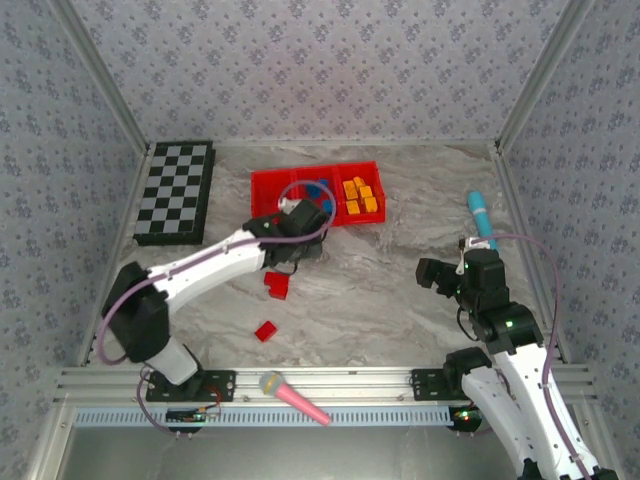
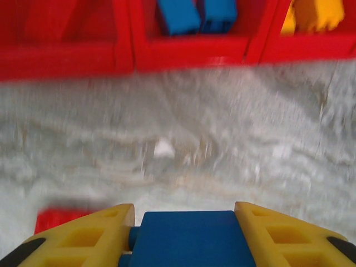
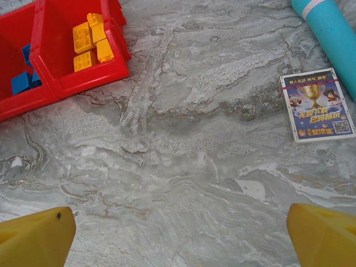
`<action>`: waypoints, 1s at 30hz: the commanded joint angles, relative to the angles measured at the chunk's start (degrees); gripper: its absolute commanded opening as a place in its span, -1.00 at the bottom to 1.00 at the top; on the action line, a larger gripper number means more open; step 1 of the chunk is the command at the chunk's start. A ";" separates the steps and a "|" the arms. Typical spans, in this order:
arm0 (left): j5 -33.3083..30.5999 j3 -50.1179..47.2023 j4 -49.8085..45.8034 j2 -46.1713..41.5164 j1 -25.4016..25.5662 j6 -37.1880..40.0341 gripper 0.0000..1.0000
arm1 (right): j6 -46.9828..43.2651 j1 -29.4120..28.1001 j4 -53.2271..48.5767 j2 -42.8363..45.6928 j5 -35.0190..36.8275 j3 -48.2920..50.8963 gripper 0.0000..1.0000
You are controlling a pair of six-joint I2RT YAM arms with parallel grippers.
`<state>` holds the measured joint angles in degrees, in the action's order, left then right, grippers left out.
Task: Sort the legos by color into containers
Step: Pick up the lego from the middle-left of the table, then place the lego in the container.
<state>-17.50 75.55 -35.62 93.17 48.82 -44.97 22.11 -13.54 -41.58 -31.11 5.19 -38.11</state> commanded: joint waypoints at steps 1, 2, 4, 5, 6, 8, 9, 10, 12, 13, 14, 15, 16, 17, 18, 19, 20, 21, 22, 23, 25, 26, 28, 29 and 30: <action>-1.71 10.13 -1.56 8.14 -3.20 9.97 -0.30 | 0.50 -0.43 0.78 1.12 0.45 0.61 0.99; -1.20 13.86 -2.20 10.69 -4.27 11.22 -0.31 | 0.50 -0.43 0.80 1.31 0.52 0.58 0.99; -1.75 19.23 -1.71 15.38 -5.86 13.33 -0.34 | 0.47 -0.43 0.77 1.38 0.44 0.56 0.99; -2.65 22.00 -1.78 17.73 -6.52 14.04 -0.35 | 0.50 -0.36 0.73 1.38 0.35 0.58 0.99; -3.45 24.39 -1.36 20.08 -7.09 14.90 -0.36 | 0.50 -0.49 0.78 1.32 0.25 0.58 0.99; -4.63 29.67 -1.42 24.84 -8.07 16.82 -0.37 | 0.50 -0.53 0.65 1.31 0.00 0.50 0.99; -5.49 32.79 -2.49 27.42 -8.51 17.40 -0.37 | 0.48 -0.69 0.48 1.32 0.19 0.42 0.99; -5.59 35.35 -2.96 29.53 -9.01 17.69 -0.37 | 0.55 -0.85 0.29 1.32 0.47 0.33 0.99; -5.04 40.44 -5.29 33.34 -10.19 17.68 -0.37 | 0.64 -1.13 -0.10 1.54 0.93 0.15 0.99; -4.59 41.59 -4.88 34.52 -10.61 17.81 -0.37 | 0.74 -1.42 -0.12 1.70 1.32 0.22 0.99; -4.11 43.07 -4.88 35.81 -11.00 17.74 -0.37 | 0.94 -1.80 -0.06 1.88 1.71 0.36 0.99; -3.83 44.84 -5.12 37.21 -11.31 17.64 -0.36 | 0.96 -2.22 -0.16 2.01 2.11 0.36 0.99; -3.65 46.36 -5.36 38.38 -11.54 17.55 -0.33 | 0.94 -2.52 -0.24 2.04 2.33 0.39 0.99; -3.36 48.35 -5.92 39.79 -11.80 17.39 -0.29 | 0.92 -3.00 -0.17 2.15 2.66 0.47 0.99; -3.20 50.33 -6.88 41.17 -12.05 17.09 -0.24 | 1.00 -3.40 -0.11 2.13 2.96 0.56 0.99; -3.25 52.07 -7.63 42.23 -12.34 16.67 -0.16 | 0.98 -3.72 -0.16 2.11 3.22 0.58 0.99; -3.10 53.64 -8.38 43.35 -12.64 16.22 -0.03 | 1.05 -4.05 -0.23 2.09 3.40 0.53 0.99; -2.26 54.65 -8.52 44.13 -13.03 16.01 0.06 | 1.12 -4.31 -0.38 2.11 3.72 0.49 0.99; -1.17 55.23 -8.42 44.66 -13.30 15.89 0.13 | 1.10 -4.66 -0.60 2.11 4.01 0.45 0.99; 0.09 55.55 -8.23 44.93 -13.58 15.79 0.19 | 1.20 -5.01 -0.82 2.11 4.57 0.25 0.99; 1.75 55.58 -8.09 44.92 -13.89 15.66 0.29 | 1.40 -5.74 -1.34 2.19 5.78 0.05 0.99; 2.55 55.58 -8.07 44.70 -13.91 15.98 0.37 | 1.45 -6.18 -1.53 2.37 6.32 0.05 0.99; 3.86 54.64 -7.79 43.75 -13.81 16.58 0.46 | 1.58 -6.75 -1.50 2.46 6.89 0.14 0.99; 4.06 53.37 -7.28 42.75 -13.84 16.75 0.52 | 1.54 -6.89 -1.38 2.42 7.02 0.20 0.99; 4.56 51.66 -6.47 41.29 -13.94 17.02 0.59 | 1.62 -6.88 -1.40 2.44 7.11 0.24 0.99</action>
<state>-15.62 128.44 -41.95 137.45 34.85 -28.93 22.92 -19.90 -41.89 -29.36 9.89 -38.09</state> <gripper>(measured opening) 0.774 0.994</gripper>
